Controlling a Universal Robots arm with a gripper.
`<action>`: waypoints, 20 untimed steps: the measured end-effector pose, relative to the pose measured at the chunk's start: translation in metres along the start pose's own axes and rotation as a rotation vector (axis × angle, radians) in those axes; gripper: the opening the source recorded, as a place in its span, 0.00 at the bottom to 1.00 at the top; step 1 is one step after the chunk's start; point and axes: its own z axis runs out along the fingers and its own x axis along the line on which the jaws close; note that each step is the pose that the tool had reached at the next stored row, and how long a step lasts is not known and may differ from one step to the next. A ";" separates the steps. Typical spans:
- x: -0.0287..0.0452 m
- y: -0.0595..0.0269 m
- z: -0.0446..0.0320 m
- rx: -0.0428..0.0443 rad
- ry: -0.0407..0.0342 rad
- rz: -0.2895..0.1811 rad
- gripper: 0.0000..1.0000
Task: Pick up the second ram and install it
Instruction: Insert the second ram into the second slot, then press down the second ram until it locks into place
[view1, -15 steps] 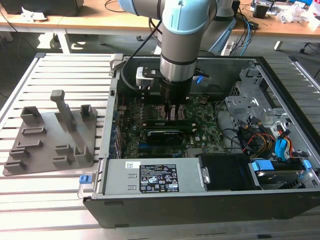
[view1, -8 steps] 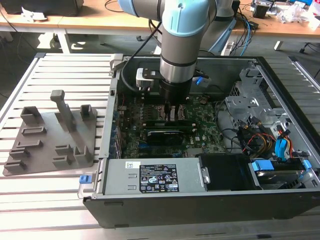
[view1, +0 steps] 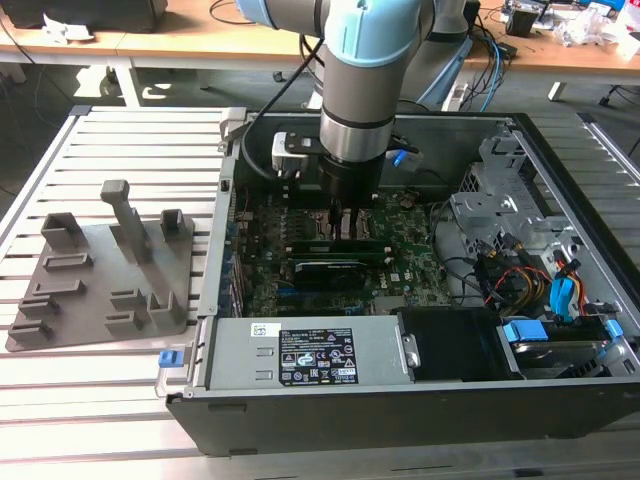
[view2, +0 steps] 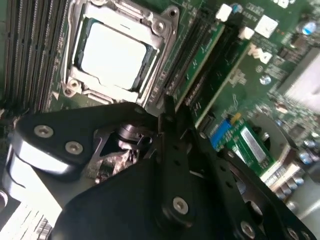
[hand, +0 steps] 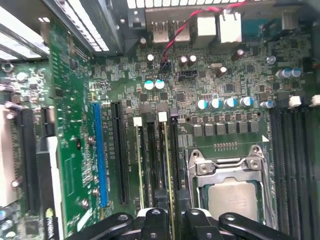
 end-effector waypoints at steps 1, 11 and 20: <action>-0.0002 0.0001 -0.0047 0.0002 0.0016 0.000 0.22; -0.0050 0.0007 -0.0277 0.0021 0.0225 0.000 0.11; -0.0072 -0.0277 -0.0134 -0.0029 0.0230 0.000 0.11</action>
